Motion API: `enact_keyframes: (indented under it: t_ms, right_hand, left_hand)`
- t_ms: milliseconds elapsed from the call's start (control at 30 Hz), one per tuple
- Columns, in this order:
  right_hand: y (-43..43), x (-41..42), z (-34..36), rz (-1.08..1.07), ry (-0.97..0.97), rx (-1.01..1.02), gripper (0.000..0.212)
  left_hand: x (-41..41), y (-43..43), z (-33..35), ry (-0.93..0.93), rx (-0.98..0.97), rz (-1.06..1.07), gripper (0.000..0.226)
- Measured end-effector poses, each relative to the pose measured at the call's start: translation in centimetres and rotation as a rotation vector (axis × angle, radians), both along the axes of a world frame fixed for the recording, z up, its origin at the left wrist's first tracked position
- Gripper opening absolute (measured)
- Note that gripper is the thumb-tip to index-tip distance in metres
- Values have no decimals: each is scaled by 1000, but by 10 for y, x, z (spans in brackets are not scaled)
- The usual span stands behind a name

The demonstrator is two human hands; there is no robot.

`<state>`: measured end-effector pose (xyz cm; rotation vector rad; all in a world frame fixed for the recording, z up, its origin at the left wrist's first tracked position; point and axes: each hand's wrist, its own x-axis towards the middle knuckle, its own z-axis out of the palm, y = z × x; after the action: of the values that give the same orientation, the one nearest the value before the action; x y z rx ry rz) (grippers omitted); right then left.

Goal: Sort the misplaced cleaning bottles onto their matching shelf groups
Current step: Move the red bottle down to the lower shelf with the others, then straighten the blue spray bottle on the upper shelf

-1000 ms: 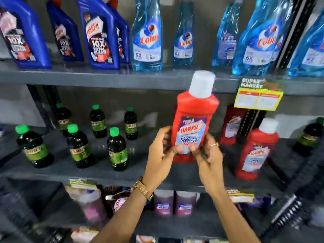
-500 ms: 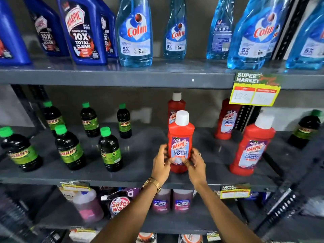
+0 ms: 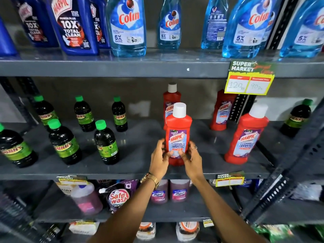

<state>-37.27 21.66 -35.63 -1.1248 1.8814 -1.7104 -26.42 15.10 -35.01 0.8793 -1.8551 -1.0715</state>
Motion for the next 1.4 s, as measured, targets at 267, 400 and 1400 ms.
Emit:
enact_keyframes:
  t_ms: [267, 400, 1400]
  right_hand:
    - [31, 37, 69, -163, 421, -372, 43]
    - [28, 62, 165, -42, 503, -674, 40]
    - [-70, 16, 340, 255, 73, -230, 34]
  left_hand:
    - [21, 33, 86, 212, -641, 140, 35]
    - [41, 29, 174, 363, -956, 164, 26]
    - [40, -53, 330, 1, -440, 103, 41]
